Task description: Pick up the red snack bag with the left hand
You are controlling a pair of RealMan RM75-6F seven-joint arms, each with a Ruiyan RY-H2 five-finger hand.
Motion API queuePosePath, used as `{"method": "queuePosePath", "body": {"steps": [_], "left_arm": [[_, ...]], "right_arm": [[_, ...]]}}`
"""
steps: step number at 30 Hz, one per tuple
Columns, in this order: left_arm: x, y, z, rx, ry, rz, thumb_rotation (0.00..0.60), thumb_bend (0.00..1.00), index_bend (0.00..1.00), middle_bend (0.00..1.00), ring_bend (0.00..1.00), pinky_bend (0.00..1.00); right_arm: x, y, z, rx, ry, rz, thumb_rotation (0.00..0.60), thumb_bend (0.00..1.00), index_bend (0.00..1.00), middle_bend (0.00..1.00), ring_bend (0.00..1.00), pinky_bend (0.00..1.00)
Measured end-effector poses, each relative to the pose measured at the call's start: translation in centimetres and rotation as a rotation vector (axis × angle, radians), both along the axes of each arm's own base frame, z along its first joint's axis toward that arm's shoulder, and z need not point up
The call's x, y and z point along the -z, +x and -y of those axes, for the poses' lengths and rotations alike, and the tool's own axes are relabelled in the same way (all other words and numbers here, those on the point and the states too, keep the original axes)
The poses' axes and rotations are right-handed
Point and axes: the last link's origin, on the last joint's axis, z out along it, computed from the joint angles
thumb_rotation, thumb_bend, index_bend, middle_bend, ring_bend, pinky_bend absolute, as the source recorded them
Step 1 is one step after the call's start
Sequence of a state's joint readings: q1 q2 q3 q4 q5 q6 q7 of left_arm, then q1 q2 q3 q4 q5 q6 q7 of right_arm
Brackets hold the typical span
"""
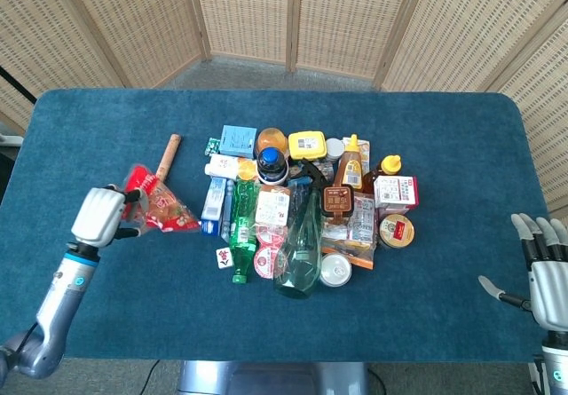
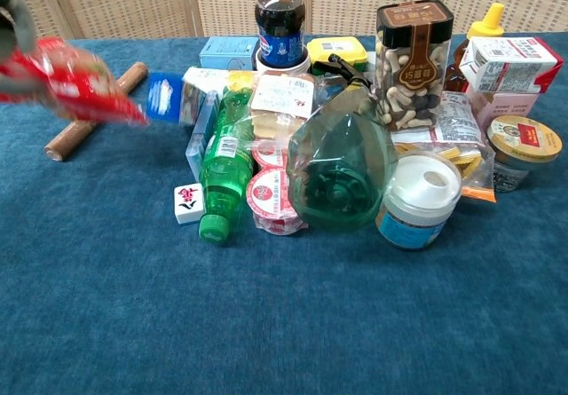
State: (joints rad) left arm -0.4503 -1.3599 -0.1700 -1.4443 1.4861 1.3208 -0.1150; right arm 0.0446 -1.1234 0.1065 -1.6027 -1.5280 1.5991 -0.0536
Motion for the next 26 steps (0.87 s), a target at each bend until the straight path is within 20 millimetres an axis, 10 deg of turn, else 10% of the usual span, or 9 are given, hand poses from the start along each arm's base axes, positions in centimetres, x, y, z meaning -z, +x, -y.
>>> {"method": "queuePosePath", "body": {"steps": [11,26], "left_arm": [[-5.9,4.5,-0.1,0.126,0.127,0.289,0.6,0.37,0.61,0.85,0.89,0.61],[-7.5,7.2,-0.4,0.214,0.165,0.384,0.6,0.36,0.61,0.84,0.89,0.61]], "right_arm": [[0.6,-0.6,-0.2,0.007,0.005,0.027,0.456,0.0,0.0,0.13,0.09,0.08],[0.7,-1.1,-0.1,0.021,0.006,0.03,0.454,0.0,0.0,0.13,0.09,0.08]]}}
